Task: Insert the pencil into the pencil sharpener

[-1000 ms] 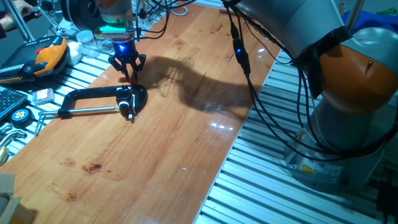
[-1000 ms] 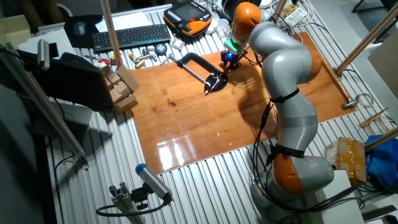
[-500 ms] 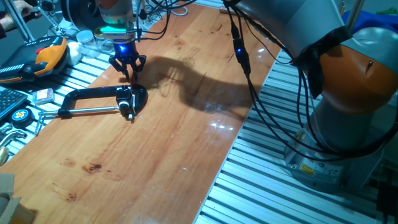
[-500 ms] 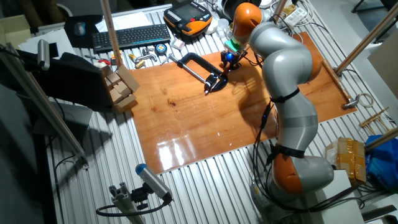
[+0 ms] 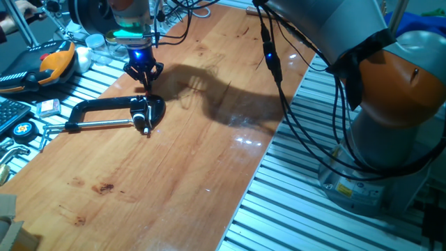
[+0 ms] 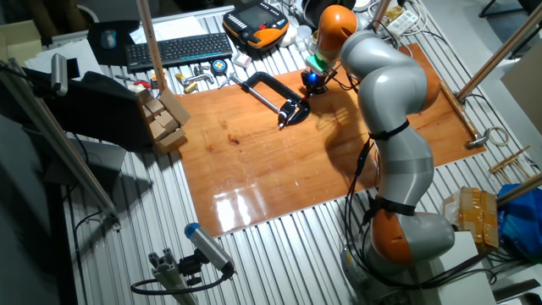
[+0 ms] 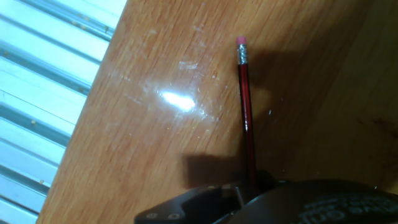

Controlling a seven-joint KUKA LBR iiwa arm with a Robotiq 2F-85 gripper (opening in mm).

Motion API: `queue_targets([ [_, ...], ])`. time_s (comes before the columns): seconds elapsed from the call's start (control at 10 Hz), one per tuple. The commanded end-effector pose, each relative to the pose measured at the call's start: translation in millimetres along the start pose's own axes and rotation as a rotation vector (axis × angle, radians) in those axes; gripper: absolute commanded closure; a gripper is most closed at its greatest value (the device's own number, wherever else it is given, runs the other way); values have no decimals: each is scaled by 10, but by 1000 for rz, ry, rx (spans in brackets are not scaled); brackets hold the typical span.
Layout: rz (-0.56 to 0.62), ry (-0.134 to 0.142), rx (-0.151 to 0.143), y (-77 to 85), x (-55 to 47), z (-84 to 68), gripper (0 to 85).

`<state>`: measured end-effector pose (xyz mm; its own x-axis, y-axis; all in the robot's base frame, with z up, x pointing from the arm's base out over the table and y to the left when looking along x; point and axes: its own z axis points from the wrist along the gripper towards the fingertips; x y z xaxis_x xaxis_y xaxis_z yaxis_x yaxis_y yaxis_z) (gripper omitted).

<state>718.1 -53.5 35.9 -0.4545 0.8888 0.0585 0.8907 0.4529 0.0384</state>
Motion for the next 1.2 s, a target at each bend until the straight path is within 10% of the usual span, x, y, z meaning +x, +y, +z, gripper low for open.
queue_targets([
  [0.0,-1,0,1,-2,2,-30,850],
  [1.1,-25,-82,-13,37,175,-465,850],
])
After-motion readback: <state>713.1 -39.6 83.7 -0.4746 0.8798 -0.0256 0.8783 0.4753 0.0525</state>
